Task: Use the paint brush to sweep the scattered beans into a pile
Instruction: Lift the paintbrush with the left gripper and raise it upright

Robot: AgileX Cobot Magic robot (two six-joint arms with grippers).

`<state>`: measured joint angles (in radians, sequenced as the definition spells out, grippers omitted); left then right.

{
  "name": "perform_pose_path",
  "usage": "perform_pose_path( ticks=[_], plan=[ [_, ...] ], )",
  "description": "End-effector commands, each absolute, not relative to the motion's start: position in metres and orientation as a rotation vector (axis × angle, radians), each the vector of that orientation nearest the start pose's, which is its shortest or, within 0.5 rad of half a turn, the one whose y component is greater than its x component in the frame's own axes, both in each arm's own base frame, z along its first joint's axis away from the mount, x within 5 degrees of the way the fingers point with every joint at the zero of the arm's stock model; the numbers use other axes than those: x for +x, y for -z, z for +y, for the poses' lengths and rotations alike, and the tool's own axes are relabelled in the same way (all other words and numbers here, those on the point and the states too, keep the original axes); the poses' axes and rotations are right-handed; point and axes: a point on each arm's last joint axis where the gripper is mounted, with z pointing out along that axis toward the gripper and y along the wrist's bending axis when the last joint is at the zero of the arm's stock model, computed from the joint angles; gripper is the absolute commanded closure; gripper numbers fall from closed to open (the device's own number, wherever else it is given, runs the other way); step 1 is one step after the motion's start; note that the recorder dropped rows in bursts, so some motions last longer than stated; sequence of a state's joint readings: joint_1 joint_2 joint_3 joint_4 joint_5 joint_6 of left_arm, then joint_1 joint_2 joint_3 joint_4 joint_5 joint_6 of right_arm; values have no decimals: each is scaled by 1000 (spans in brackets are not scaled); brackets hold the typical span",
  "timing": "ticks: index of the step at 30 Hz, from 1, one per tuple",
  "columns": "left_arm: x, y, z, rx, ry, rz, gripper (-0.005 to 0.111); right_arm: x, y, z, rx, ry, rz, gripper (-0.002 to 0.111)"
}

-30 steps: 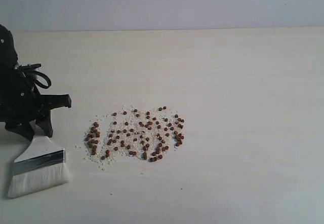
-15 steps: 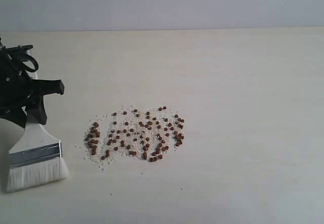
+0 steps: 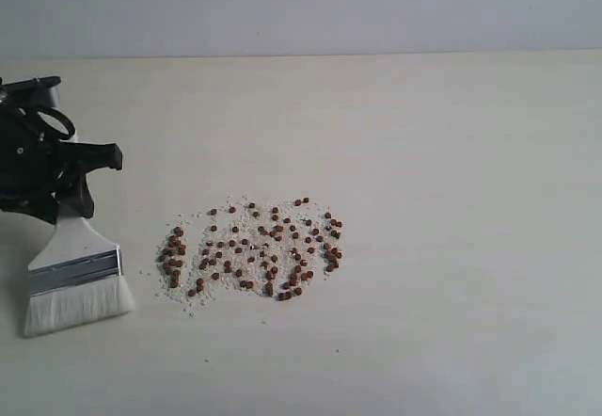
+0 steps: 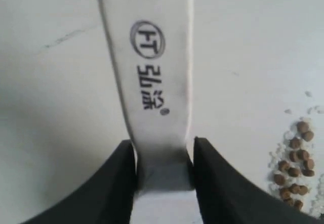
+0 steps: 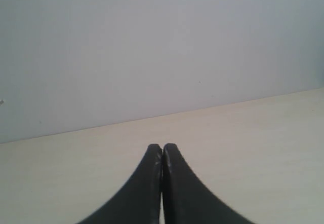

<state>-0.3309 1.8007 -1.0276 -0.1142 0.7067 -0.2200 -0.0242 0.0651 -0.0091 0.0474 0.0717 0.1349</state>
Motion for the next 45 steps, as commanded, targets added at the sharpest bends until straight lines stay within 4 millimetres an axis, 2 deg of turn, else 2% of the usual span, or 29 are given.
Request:
perform_pose_path(
  ticks=[1, 8, 13, 20, 27, 34, 41, 45],
  plan=[
    [300, -180, -114, 130, 201, 2965, 107, 61, -206, -1, 164, -128, 1590, 108],
    [292, -206, -111, 168, 223, 2919, 107, 61, -208, -1, 162, -128, 1566, 108],
    [285, -225, -114, 235, 303, 2870, 107, 61, -208, -1, 162, -128, 1566, 108],
    [269, -259, -120, 409, 479, 2692, 107, 61, -208, -1, 162, -128, 1566, 108],
    [250, -280, -125, 590, 633, 2503, 107, 61, -208, -1, 162, -128, 1566, 108],
    [229, -285, -136, 782, 854, 2267, 107, 61, -208, -1, 162, -128, 1566, 108],
    [215, -279, -143, 1028, 945, 2069, 107, 61, -208, -1, 162, -128, 1566, 108],
    [200, -281, -151, 1168, 1109, 1822, 107, 61, -208, -1, 162, -128, 1566, 108]
  ],
)
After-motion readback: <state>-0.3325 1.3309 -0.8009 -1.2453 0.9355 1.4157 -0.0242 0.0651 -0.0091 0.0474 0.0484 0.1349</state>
